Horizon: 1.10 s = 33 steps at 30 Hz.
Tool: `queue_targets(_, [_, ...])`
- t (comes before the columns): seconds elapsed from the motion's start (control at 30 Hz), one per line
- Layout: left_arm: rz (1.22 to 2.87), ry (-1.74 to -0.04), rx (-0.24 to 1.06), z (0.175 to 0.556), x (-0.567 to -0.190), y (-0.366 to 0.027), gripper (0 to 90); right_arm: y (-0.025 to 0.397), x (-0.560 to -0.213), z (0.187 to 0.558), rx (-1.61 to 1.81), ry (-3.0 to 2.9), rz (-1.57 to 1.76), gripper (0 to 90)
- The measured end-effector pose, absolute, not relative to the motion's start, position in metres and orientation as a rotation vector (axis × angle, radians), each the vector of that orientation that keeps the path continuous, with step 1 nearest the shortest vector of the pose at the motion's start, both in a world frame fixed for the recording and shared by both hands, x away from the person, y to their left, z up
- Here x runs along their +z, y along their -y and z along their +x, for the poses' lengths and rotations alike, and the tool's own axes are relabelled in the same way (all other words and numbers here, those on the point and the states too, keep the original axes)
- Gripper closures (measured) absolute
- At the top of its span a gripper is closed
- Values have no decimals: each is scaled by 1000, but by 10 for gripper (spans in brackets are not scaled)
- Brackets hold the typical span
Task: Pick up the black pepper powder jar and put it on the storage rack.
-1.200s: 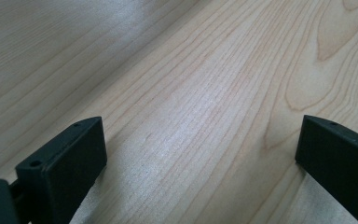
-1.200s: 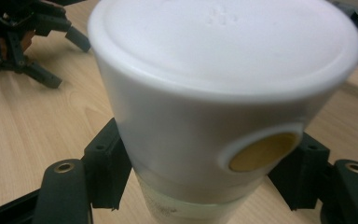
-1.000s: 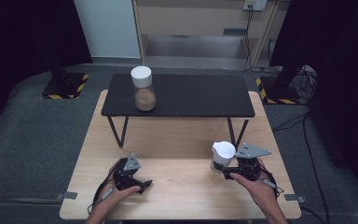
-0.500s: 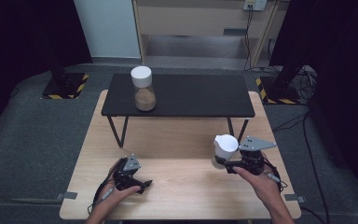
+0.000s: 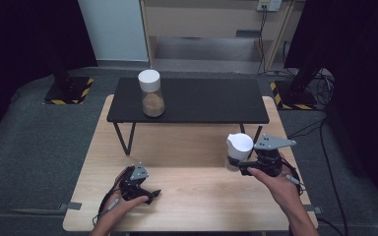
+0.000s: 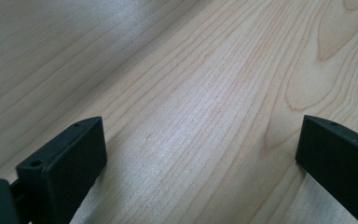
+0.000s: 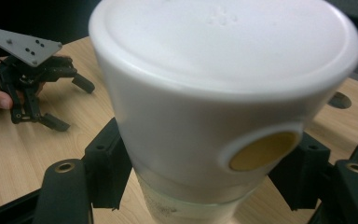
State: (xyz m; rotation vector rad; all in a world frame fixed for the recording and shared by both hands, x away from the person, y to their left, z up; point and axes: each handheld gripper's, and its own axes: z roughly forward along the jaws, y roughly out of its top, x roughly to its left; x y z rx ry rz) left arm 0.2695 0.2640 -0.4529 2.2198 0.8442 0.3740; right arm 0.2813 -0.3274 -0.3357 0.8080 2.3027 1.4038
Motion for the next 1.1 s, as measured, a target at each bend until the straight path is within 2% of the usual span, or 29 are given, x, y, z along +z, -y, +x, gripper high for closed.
queue_targets(1.1, [2220, -847, 379, 269, -453, -263, 2, 326, -261, 282, 1391, -2334, 727, 315])
